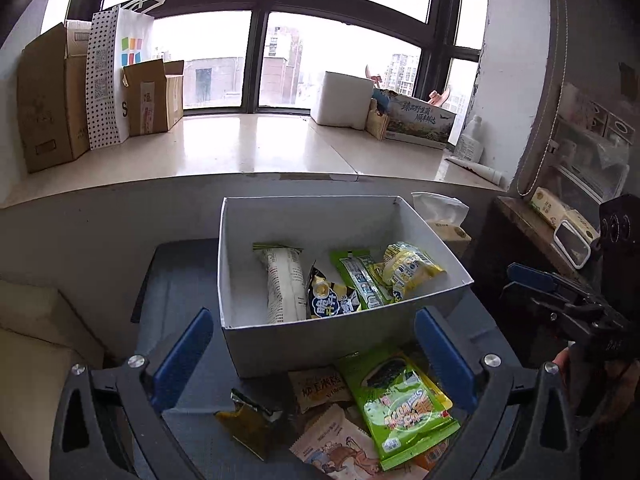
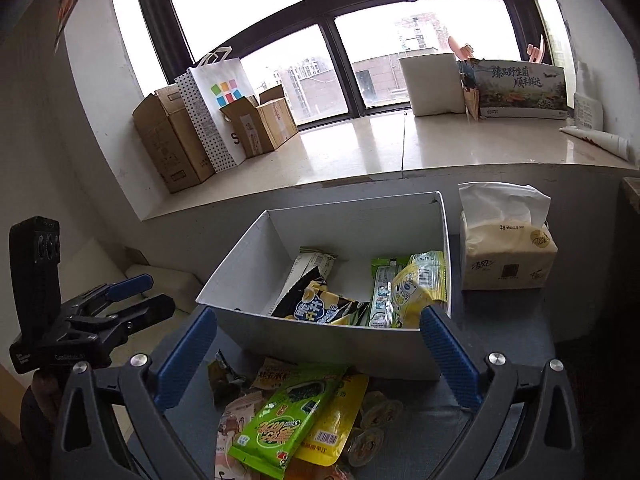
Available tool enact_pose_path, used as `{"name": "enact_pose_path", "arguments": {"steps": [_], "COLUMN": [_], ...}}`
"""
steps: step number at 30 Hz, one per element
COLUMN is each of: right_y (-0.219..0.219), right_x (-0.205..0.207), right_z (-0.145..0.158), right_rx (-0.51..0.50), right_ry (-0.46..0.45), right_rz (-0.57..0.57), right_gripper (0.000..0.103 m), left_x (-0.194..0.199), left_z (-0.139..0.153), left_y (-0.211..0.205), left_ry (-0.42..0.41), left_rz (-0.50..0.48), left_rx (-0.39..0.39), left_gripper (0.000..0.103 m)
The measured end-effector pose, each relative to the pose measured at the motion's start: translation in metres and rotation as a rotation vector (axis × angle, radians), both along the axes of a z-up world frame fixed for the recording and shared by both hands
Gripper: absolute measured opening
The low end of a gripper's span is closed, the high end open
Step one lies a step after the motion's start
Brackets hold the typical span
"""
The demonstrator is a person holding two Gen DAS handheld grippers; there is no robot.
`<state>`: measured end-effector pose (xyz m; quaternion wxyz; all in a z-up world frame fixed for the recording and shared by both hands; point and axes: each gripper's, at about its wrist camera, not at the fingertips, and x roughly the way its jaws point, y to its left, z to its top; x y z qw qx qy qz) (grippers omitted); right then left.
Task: Organize snacks
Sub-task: 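Grasp the green seaweed snack bag with the right tool while the left tool grasps the pastry pack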
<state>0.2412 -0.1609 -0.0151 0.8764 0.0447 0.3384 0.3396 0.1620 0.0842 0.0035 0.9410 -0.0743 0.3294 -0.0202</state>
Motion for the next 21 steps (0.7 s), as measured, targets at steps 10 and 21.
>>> {"name": "enact_pose_path", "arguments": {"steps": [10,21], "right_y": [0.02,0.086], "right_x": [-0.079,-0.06], "right_z": [-0.064,-0.096], "right_rx": [-0.128,-0.454], "right_ry": [0.03,-0.013], "right_rz": [0.025,0.032], "right_gripper": [0.103,0.103], "left_x": [-0.112,-0.153], "left_z": [-0.029,-0.059], "left_y": [-0.006,-0.005], "left_ry": [0.001,0.049], "left_rz": [0.022,0.082], "left_rx": [-0.071,-0.115], "left_gripper": [0.103,0.103]}}
